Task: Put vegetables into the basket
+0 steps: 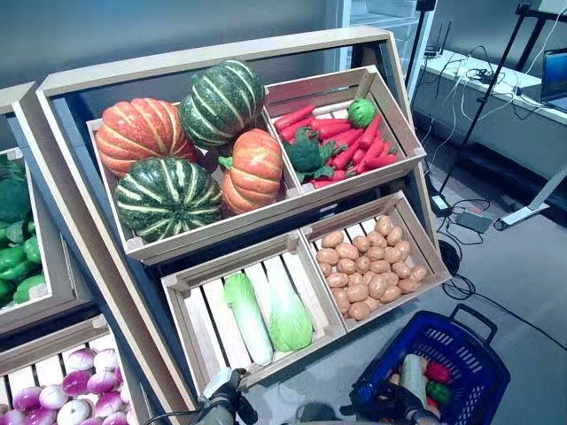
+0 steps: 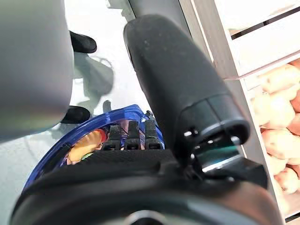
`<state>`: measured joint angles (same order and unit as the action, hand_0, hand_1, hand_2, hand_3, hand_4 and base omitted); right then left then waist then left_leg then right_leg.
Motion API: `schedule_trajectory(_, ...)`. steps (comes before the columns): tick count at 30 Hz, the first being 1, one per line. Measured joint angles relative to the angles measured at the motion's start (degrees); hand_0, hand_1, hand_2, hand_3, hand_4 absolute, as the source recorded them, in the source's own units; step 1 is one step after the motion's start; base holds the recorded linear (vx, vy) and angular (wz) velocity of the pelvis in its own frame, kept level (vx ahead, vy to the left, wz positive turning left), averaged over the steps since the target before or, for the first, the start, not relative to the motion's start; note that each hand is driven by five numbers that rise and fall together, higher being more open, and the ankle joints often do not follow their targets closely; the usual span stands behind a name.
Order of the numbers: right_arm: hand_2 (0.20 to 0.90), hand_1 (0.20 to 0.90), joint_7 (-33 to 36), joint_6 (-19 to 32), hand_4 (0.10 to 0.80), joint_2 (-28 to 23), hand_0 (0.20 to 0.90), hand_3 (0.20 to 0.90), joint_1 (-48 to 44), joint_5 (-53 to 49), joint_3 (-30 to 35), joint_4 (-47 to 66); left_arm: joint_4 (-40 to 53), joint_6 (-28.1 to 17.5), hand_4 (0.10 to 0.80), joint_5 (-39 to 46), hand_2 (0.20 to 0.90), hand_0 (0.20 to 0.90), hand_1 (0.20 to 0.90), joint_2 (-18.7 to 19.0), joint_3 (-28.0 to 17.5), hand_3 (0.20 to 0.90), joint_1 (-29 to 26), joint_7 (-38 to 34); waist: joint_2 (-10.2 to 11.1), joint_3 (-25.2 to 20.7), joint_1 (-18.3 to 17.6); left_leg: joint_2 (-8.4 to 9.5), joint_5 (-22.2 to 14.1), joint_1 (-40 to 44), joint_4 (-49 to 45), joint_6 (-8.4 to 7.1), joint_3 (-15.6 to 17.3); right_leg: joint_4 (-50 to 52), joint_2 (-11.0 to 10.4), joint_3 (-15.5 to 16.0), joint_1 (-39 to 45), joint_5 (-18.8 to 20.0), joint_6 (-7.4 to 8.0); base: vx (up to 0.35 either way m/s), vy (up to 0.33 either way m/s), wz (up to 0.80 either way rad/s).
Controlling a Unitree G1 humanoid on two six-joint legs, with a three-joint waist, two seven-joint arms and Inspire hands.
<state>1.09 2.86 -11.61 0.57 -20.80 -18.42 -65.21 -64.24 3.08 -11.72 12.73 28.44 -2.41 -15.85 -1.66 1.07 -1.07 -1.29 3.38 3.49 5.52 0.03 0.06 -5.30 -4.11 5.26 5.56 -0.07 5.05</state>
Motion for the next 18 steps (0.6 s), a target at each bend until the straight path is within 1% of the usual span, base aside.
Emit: schedule_trajectory(18,0.9,0.9,0.0,0.0,0.8,0.0,0.9,0.9,0.0,-0.1,0.0,0.0,0.1,0.4,0.8,0.9,0.9,0.9,0.9,-0.1,-0.3,0.9,-0.2,0.1,0.0,0.1,0.0,0.0,0.0,0.0,0.0,0.0,0.0,0.0,0.0,0.0,0.0,0.0,0.01,0.0,0.0,0.0)
